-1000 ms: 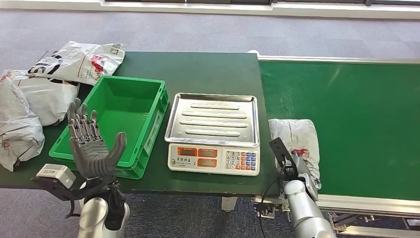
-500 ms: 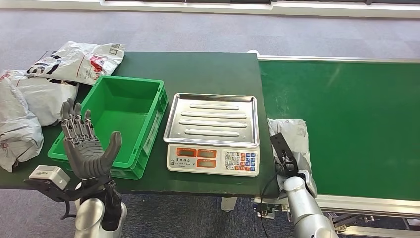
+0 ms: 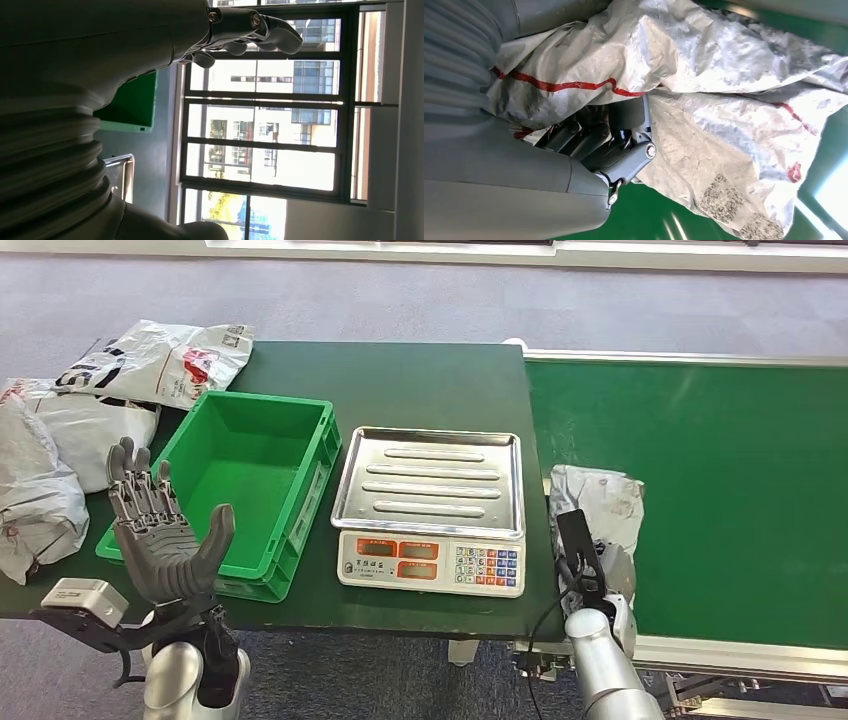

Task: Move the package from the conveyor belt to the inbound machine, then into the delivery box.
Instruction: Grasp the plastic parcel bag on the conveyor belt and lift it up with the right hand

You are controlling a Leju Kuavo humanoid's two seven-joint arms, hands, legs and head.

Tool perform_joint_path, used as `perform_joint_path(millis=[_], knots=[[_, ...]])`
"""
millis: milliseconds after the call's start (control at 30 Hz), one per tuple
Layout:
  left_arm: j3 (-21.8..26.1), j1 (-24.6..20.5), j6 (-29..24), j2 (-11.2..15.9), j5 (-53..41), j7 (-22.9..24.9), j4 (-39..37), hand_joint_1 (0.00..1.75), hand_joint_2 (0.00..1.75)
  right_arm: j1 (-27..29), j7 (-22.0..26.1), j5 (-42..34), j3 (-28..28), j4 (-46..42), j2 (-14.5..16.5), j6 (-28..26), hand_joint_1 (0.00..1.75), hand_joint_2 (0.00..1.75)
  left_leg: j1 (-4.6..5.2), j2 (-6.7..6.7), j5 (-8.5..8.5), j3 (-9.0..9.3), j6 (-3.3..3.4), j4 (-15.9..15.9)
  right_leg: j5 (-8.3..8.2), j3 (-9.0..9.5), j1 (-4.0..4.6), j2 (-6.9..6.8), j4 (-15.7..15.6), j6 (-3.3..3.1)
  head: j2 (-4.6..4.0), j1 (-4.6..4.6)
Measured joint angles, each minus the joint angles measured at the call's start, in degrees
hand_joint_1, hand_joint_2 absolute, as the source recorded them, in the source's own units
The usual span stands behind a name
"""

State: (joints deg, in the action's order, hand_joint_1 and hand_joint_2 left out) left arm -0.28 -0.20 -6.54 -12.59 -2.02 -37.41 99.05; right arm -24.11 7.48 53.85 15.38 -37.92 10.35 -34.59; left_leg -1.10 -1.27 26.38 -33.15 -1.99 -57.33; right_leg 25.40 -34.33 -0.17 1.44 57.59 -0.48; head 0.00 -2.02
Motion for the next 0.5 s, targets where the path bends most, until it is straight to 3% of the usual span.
perform_joint_path(millis=[67, 333, 500], knots=[[0.16, 0.11, -0.40, -0.05, -0.02, 0.03, 0.32, 0.00, 1.75, 1.55, 2.29, -1.25, -1.06, -5.59, 0.84, -2.98, 1.75, 1.75, 0.00, 0.32, -0.10, -0.05, -0.04, 0.00, 0.02, -0.06, 0.00, -0.30, 0.01, 0.00, 0.00, 0.01], [0.30, 0.16, -0.68, -0.07, -0.14, 0.08, 0.67, 0.00, 1.75, 4.20, 2.75, -1.99, -3.05, -16.39, 2.34, -3.55, 1.75, 1.75, 0.19, 0.77, -0.18, -0.22, 0.07, -0.02, 0.08, -0.01, -0.13, -0.75, -0.01, 0.05, 0.00, 0.01], [0.24, 0.09, -0.68, -0.08, -0.19, 0.08, 0.46, 0.00, 1.75, 6.15, 14.08, -0.28, -1.99, -25.80, 5.27, -5.24, 1.75, 1.75, 0.24, 0.87, -0.21, -0.25, 0.12, -0.04, 0.06, -0.07, -0.23, -0.86, -0.01, 0.09, 0.00, 0.00]])
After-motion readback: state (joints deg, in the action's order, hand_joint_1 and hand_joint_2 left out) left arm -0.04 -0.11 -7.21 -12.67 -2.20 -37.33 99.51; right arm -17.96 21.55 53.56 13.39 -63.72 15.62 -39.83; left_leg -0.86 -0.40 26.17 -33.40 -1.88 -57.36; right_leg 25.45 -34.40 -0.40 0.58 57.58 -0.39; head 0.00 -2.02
